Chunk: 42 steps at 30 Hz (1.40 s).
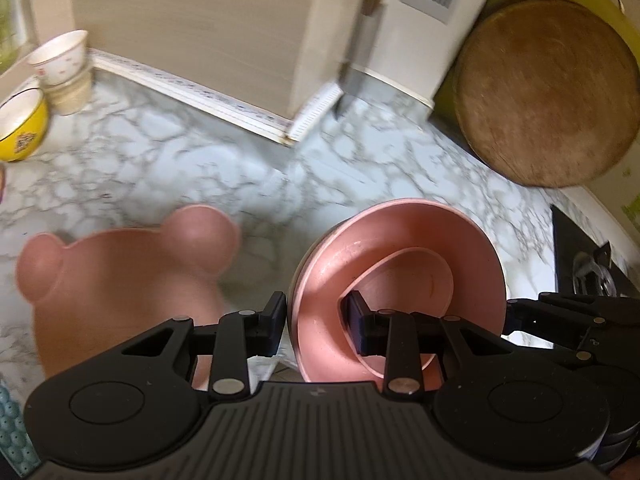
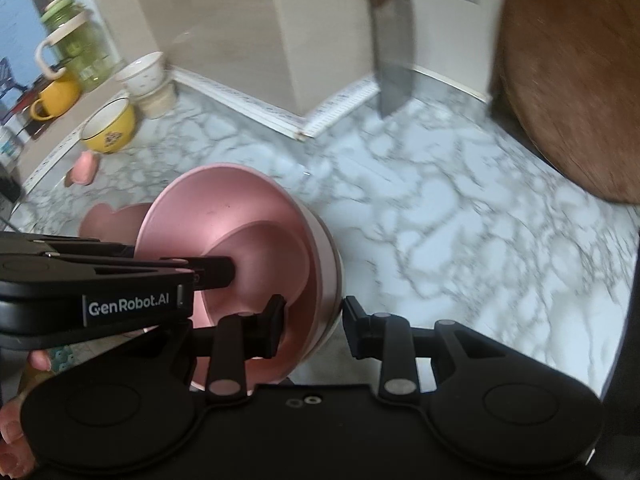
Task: Organize plates and bowls
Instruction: 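Carry the stacked bowls with both grippers over the pink bear plate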
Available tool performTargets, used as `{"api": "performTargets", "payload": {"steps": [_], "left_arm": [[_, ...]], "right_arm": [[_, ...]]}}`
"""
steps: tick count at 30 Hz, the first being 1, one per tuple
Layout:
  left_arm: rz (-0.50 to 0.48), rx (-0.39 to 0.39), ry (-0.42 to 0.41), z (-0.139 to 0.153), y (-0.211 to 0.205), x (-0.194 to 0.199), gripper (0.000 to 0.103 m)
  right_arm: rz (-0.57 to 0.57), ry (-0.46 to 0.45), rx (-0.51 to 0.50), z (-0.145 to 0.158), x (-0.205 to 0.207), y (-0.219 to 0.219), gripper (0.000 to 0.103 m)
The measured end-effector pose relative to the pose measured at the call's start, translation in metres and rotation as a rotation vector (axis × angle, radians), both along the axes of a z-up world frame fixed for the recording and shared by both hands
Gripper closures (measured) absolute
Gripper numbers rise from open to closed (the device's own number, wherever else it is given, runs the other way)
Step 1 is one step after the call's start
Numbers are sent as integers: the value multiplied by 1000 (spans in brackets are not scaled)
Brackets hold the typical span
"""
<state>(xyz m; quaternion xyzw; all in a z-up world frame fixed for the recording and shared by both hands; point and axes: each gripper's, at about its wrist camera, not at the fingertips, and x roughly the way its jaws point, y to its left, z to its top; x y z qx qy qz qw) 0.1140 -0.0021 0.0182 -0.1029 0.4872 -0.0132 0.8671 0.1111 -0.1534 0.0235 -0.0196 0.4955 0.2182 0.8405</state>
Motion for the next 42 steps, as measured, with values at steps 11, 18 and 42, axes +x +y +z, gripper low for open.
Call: {"api": "performTargets", "payload": {"steps": [11, 18, 42], "left_arm": [[120, 4, 12, 6, 56, -14, 71], [195, 17, 27, 7, 92, -23, 71], [321, 27, 125, -31, 150, -30, 71]], "right_arm": [[120, -1, 3, 5, 4, 60, 72], [197, 9, 9, 4, 6, 99, 72], [322, 105, -9, -35, 12, 171, 72]]}}
